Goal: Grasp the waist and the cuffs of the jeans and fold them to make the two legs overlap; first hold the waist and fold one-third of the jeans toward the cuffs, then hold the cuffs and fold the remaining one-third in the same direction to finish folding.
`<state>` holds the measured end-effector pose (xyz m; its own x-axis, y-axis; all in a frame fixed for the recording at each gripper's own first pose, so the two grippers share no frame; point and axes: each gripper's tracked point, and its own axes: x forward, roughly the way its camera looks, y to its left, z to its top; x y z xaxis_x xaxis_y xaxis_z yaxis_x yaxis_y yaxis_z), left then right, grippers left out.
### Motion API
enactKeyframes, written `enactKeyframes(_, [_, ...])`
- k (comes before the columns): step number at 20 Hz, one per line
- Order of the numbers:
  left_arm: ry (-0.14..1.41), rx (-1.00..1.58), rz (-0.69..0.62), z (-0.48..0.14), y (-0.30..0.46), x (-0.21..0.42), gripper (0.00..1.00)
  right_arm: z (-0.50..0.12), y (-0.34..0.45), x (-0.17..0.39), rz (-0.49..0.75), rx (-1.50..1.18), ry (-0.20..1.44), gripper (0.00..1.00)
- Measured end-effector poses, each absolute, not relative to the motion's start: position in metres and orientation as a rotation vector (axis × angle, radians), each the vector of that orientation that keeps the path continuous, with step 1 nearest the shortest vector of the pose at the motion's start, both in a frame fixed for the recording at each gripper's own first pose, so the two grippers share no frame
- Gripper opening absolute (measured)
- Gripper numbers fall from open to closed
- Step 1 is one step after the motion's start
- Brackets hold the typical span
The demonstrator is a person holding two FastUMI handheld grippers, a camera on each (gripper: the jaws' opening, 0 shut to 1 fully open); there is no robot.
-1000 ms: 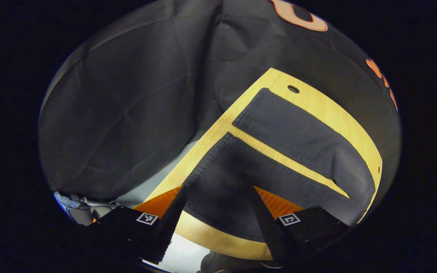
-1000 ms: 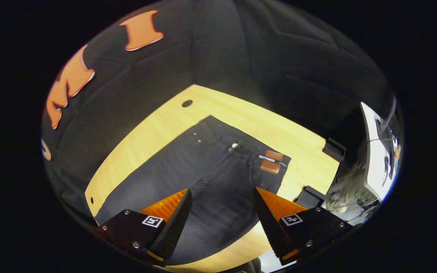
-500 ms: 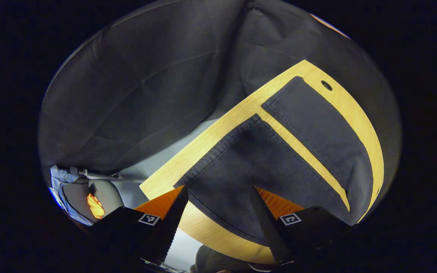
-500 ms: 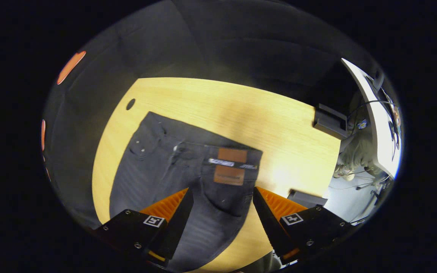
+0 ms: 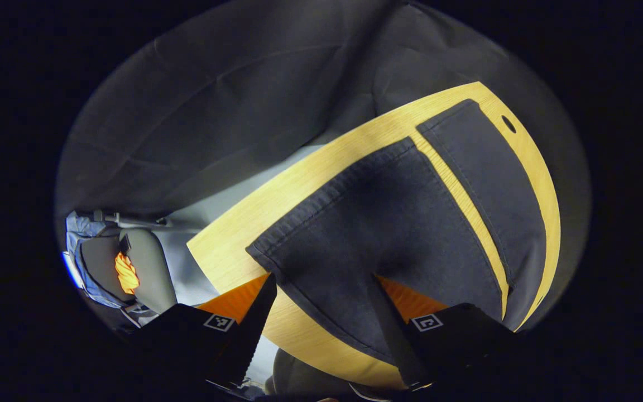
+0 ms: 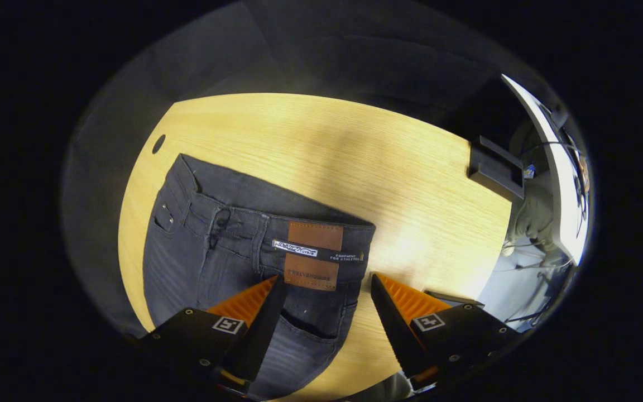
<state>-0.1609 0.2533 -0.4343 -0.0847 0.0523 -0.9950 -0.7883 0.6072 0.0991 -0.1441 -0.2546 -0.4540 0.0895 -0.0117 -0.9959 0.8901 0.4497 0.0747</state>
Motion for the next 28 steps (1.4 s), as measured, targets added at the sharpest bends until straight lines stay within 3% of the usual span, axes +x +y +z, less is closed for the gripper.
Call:
enactKeyframes(6, [1.523,-0.682,0.806,-0.440,0.249,-0.159,0.99,-0.460,-0.246,-0.141,-0.818,0.807,1.431,0.77])
enactKeyframes(7, [1.520,-0.679,0.813,-0.440,0.250,-0.160,0.98,-0.460,-0.249,-0.142,-0.819,0.789,1.438,0.65])
enactKeyframes(8, [1.519,-0.682,0.818,-0.440,0.251,-0.161,0.96,-0.461,-0.246,-0.140,-0.815,0.795,1.430,0.60])
enactKeyframes(10, [1.528,-0.693,0.809,-0.442,0.252,-0.162,0.95,-0.460,-0.246,-0.136,-0.803,0.785,1.422,0.35])
enactKeyframes(13, [1.553,-0.677,0.739,-0.438,0.256,-0.173,0.84,-0.458,-0.246,-0.136,-0.761,0.817,1.380,0.35])
enactKeyframes(14, [1.545,-0.688,0.742,-0.443,0.257,-0.173,0.67,-0.465,-0.240,-0.135,-0.778,0.889,1.353,0.35])
enactKeyframes(15, [1.537,-0.711,0.741,-0.441,0.256,-0.168,0.49,-0.458,-0.243,-0.132,-0.767,0.941,1.322,0.19])
enactKeyframes(18, [1.487,-0.764,0.706,-0.442,0.255,-0.154,0.02,-0.456,-0.241,-0.130,-0.733,1.061,1.243,0.19])
enactKeyframes(20, [1.448,-0.759,0.667,-0.440,0.257,-0.153,0.02,-0.450,-0.242,-0.126,-0.720,1.149,1.161,0.18])
enactKeyframes(21, [1.432,-0.753,0.639,-0.438,0.256,-0.149,0.02,-0.456,-0.239,-0.126,-0.715,1.182,1.134,0.09])
enactKeyframes(28, [1.231,-0.819,0.513,-0.395,0.250,-0.100,0.02,-0.424,-0.238,-0.112,-0.667,1.199,1.021,0.09])
